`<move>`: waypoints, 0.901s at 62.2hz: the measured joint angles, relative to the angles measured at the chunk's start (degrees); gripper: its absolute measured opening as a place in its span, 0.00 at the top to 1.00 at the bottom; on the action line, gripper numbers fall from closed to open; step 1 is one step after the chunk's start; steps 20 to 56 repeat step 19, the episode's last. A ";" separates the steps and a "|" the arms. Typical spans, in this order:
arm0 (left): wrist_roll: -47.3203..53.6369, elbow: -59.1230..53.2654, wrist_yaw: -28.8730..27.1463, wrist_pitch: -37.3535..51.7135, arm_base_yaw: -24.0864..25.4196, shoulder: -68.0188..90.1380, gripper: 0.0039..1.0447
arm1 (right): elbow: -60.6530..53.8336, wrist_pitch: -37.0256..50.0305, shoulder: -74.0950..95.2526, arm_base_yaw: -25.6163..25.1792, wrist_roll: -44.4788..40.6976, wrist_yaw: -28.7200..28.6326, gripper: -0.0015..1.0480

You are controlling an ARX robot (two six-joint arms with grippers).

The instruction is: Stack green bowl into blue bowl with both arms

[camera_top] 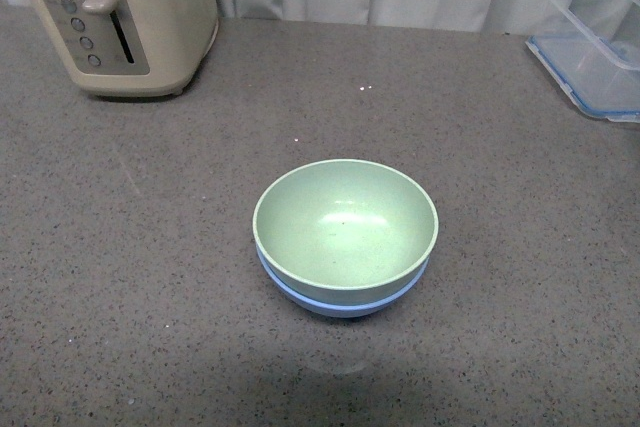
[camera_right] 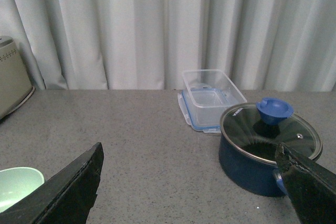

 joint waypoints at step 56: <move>0.00 0.00 0.00 0.00 0.00 0.00 0.06 | 0.00 0.00 0.00 0.00 0.00 0.00 0.09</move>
